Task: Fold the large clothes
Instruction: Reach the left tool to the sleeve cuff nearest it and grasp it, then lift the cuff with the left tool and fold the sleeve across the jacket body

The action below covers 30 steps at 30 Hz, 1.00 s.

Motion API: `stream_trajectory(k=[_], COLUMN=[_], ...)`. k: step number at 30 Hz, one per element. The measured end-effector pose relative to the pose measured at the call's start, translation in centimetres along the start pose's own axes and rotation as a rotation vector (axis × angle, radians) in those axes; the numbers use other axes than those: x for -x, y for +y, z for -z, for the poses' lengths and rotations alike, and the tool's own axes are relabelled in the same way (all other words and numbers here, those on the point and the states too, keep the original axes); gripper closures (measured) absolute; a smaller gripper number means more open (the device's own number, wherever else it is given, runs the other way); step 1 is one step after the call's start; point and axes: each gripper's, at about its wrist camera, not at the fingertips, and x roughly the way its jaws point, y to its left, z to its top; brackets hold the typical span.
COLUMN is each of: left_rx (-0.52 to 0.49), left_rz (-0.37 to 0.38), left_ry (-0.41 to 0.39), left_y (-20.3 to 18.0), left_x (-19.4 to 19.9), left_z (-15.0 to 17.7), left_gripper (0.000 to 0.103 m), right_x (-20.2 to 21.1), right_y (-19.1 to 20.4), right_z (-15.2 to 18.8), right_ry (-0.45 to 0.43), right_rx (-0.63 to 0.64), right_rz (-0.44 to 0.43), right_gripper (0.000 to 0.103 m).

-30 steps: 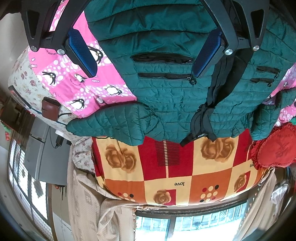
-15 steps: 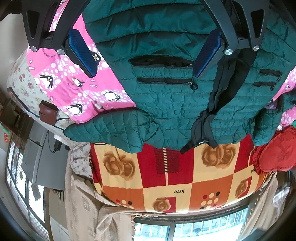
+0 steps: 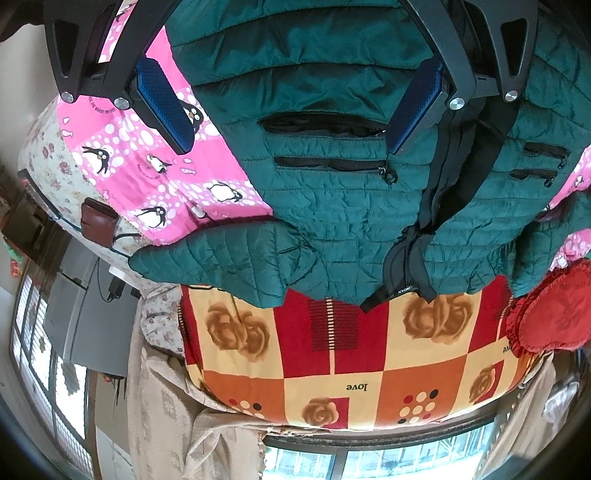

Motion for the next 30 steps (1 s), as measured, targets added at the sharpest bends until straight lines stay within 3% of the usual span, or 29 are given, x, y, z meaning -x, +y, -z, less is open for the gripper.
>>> stream_trajectory(k=[9,13,18,24,30], left_rx=[0.092,0.089,0.002,-0.160,-0.324], left_rz=[-0.112,-0.098,0.068,0.333,0.463], left_ry=[-0.165,-0.204,-0.196,-0.135,-0.043], left_y=[2.7,1.0,-4.9,-16.9,-28.8], left_x=[7.3,10.0,12.8,15.1,12.8], left_z=[-4.1,-4.4,-4.5,-1.9,2.8], left_gripper=[0.081,0.081,0.081,0.081,0.081], right_x=[0.1,-0.2,-0.2,-2.2,-6.1], right_y=[-0.2,-0.4,-1.4,-2.5,-3.5], right_z=[0.1,0.0,-1.7,-4.8,-5.6], right_ry=[-0.003,0.025,0.028,0.012,0.048], right_rx=[-0.005,-0.001,-0.007,-0.068,-0.125], right_rz=[-0.002,-0.007,-0.032,-0.005,0.017], right_gripper=[0.000,0.000,0.000,0.000,0.000])
